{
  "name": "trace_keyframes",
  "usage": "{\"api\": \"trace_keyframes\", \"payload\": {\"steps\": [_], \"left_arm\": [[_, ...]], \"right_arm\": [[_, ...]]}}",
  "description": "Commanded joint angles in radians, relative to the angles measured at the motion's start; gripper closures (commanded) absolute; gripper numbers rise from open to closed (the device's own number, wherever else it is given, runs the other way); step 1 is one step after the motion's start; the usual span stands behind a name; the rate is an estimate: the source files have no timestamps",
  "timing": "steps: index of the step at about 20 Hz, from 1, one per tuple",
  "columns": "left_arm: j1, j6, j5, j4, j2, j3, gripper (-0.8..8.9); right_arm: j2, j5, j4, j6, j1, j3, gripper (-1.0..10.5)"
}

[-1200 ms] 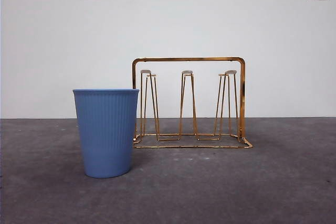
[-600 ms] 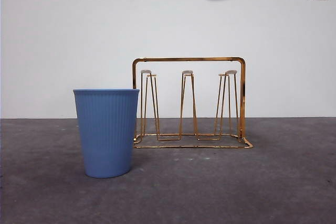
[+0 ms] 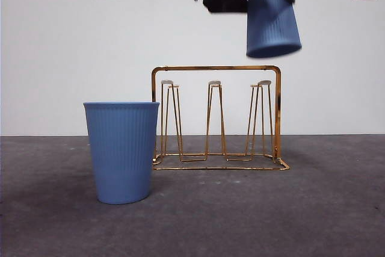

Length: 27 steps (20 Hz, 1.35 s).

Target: Pick up cup 1,put cup 1 in the cup rack,pick up cup 2,put cup 2 in the cup rack

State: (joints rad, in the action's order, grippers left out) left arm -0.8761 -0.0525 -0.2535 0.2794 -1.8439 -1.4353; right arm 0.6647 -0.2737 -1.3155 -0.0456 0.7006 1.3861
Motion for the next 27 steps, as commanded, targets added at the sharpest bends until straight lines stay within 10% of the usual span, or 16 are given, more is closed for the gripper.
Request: {"api": "trace_keyframes", "payload": {"steps": [1,27], "left_arm": [[0.003,0.003,-0.01,0.039,-0.034,0.0,8.2],[0.01,-0.148,-0.012,-0.037,-0.224,-0.001,8.2]], "right_arm": [[-0.002,-0.003,0.006,-0.01,0.0,-0.007,7.6],[-0.002,-0.003,0.02,0.001,0.0,-0.007,7.6]]}}
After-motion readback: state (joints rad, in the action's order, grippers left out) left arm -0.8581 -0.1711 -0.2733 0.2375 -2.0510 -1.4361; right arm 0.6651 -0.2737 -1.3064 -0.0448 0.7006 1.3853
